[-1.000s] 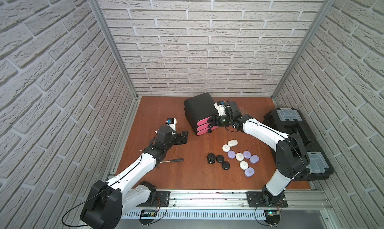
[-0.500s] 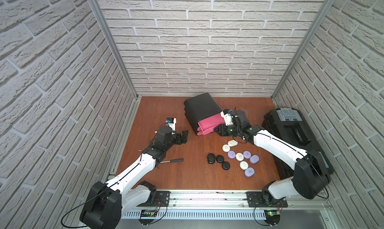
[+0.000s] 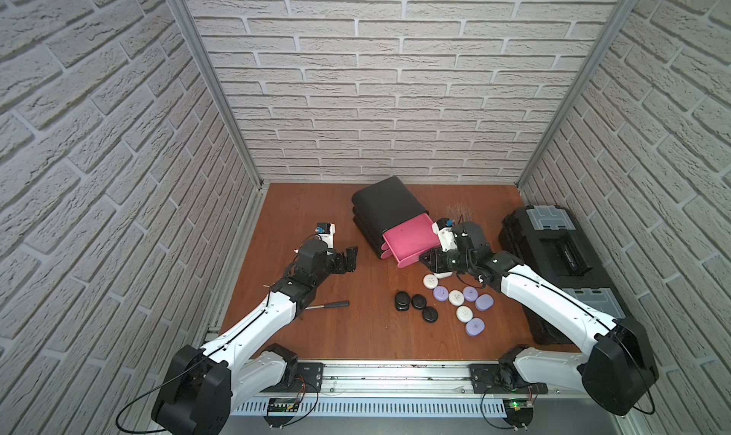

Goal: Put the bluetooth earphones in the drawer according to color
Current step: Open the drawer, then pick up the Bluetooth earphone from the center of the board.

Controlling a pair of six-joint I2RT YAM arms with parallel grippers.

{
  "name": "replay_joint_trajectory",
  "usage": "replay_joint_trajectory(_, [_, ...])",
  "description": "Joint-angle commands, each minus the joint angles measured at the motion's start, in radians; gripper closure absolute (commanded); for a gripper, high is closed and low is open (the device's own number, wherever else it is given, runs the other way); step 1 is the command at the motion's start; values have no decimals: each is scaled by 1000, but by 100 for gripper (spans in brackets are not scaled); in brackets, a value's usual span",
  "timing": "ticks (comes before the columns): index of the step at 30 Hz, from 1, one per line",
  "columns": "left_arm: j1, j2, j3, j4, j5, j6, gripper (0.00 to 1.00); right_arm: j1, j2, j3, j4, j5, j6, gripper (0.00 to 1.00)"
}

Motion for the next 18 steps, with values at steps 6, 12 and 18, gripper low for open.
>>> replay_joint_trajectory(6, [-4, -15, -13, 60, 15, 7, 2, 3, -42, 4, 9, 34, -19, 46])
replay_joint_trajectory(12, [-9, -39, -26, 74, 20, -6, 2, 15, -123, -57, -1, 32, -19, 34])
replay_joint_trajectory(18, [-10, -30, -25, 79, 20, -11, 2, 64, -186, -147, 15, 59, -15, 31])
